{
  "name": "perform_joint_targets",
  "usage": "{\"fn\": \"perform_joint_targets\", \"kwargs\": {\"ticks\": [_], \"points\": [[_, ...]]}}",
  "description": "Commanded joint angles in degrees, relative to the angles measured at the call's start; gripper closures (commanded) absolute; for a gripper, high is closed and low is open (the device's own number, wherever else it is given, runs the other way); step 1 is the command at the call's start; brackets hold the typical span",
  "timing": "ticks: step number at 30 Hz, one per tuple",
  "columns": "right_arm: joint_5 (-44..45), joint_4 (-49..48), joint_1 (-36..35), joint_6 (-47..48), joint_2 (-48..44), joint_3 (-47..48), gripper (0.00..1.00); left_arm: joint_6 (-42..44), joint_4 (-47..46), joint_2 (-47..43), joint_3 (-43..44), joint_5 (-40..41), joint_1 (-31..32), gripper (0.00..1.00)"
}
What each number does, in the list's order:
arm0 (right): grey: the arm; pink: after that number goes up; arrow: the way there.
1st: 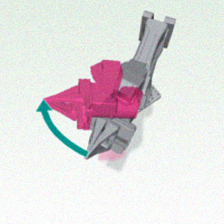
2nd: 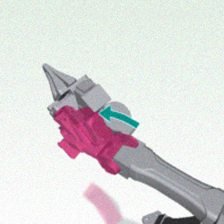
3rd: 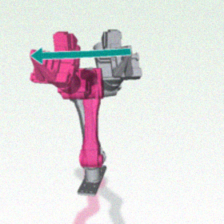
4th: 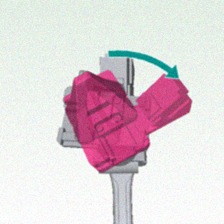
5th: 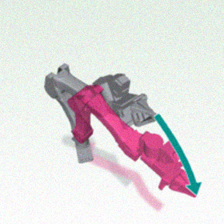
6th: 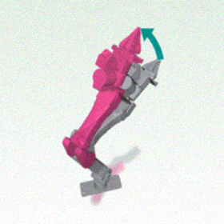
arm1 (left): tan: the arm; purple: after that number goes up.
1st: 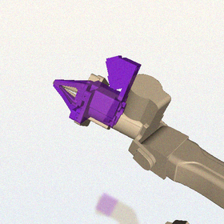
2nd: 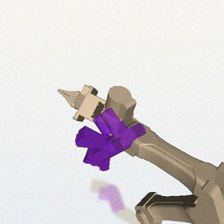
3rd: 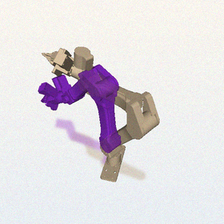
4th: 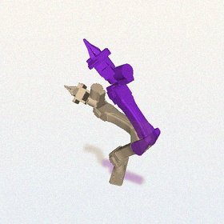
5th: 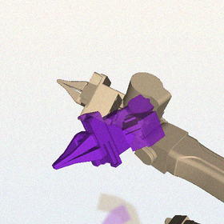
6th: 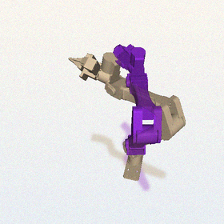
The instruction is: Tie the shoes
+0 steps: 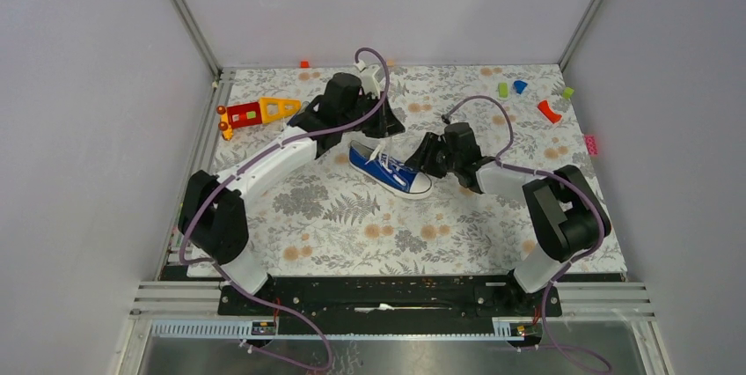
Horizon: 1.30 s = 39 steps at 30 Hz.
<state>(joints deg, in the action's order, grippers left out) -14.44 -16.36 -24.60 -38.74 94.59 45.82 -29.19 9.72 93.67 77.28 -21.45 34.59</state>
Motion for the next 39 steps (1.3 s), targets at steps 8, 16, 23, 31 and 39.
{"fn": "perform_joint_targets", "kwargs": {"ticks": [8,16,23,31,39], "points": [[-1.61,-6.50,-4.92,-4.57,-3.22,-5.34,0.54,2.04,-2.97,4.01,10.18,-4.90,-1.56,1.00],[0.59,2.66,-4.89,2.80,-9.67,-2.06,0.63,2.87,0.16,5.02,9.51,-6.06,-1.80,0.95],[7.53,6.37,-4.76,11.52,-13.88,-1.83,0.57,2.81,2.23,3.79,6.51,-4.51,-1.98,0.92],[7.18,0.53,-4.67,17.03,-10.20,2.35,0.56,1.76,3.26,0.68,4.31,-5.44,-1.89,0.89],[5.94,-13.09,-4.66,19.39,-1.83,3.67,0.53,2.04,4.60,-0.67,4.47,-5.44,-1.90,0.89]]}}
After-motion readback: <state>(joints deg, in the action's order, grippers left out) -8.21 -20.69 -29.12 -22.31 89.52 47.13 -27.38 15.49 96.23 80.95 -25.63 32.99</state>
